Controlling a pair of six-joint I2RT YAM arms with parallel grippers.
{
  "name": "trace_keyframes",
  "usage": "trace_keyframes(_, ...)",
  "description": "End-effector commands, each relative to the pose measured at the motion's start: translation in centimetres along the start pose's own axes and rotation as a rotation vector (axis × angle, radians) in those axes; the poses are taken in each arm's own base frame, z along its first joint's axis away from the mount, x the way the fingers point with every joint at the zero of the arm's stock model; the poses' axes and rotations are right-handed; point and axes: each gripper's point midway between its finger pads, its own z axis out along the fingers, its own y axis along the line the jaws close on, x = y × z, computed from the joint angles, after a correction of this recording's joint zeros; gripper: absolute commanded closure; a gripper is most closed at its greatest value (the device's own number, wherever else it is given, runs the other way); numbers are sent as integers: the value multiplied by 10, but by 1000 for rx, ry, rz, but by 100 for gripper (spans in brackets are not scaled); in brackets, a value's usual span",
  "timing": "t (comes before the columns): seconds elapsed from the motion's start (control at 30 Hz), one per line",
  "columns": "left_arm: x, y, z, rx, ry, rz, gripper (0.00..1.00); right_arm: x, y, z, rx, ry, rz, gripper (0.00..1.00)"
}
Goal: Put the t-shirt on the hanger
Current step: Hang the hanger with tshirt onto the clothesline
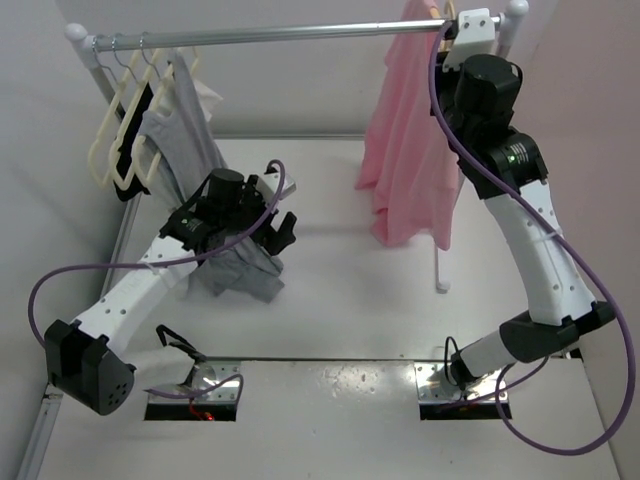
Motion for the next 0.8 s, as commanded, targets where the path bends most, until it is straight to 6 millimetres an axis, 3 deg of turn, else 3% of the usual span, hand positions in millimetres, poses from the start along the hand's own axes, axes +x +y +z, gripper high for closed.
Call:
trace_keyframes(0.0, -13, -2, -10, -10, -72, -5, 0, 7, -9, -6, 42, 3, 51, 94)
trace_keyframes(0.03, -7, -3, -9, -7, -59, -10, 0, 17, -5, -13, 10, 13, 53, 79)
trace_keyframes(0.13, -4, -5, -9, -6, -55, -21, 0, 32, -5, -29, -32, 30, 42, 61)
trace_keyframes(0.17, -2, -5, -8, -6, -55, -21, 0, 39, -3, -32, -47, 40, 36, 49)
trace_keyframes(0.4, -3, -10, -6, 25, -71, -26, 0, 20, -28, -79, -59, -32, 53, 7)
trace_keyframes(0.47, 0, -12, -5, 36, -64, -29, 0, 12, -34, -93, -70, -60, 65, 0)
trace_keyframes(0.67, 7, -16, -3, 48, -63, -39, 0, -21, -70, -158, -67, -205, 159, 0)
trace_keyframes(0.73, 17, -17, 1, 52, -46, -46, 0, -11, -86, -169, 1, -207, 195, 0)
trace_keyframes(0.77, 18, -18, 0, 50, -54, -43, 0, -3, -99, -184, 37, -227, 226, 0)
